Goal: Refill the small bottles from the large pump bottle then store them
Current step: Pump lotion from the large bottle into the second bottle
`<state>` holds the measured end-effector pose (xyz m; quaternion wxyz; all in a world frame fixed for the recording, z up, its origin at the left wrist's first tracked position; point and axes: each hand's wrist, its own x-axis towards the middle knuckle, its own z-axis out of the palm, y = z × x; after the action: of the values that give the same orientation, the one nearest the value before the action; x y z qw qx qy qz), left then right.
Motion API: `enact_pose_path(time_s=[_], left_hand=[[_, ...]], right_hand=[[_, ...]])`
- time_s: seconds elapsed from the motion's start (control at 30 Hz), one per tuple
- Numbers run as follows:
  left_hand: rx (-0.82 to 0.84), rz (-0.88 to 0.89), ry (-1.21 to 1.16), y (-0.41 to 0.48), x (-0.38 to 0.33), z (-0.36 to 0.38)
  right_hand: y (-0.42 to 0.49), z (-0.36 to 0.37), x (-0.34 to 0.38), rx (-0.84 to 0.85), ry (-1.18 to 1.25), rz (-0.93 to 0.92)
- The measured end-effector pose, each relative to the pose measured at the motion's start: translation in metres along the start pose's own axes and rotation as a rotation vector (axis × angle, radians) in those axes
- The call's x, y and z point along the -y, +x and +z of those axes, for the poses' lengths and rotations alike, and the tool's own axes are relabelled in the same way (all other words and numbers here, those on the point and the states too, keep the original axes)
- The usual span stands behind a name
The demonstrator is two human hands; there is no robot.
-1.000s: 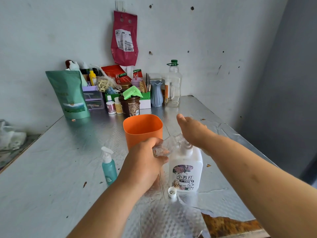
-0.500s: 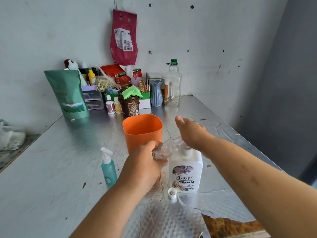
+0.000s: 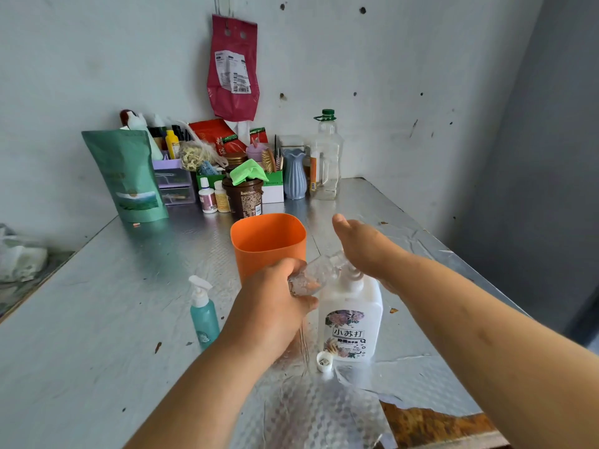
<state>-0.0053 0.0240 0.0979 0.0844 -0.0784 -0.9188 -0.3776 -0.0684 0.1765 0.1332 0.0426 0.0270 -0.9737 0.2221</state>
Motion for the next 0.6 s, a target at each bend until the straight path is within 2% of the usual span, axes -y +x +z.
enact_pose_path(time_s=[0.2, 0.6], left_hand=[[0.006, -0.016, 0.025, 0.0, 0.004, 0.004], [0.008, -0.005, 0.077, 0.001, 0.002, -0.002]], right_hand=[[-0.003, 0.004, -0.002, 0.006, -0.052, 0.003], [-0.007, -0.009, 0.007, 0.012, 0.028, 0.013]])
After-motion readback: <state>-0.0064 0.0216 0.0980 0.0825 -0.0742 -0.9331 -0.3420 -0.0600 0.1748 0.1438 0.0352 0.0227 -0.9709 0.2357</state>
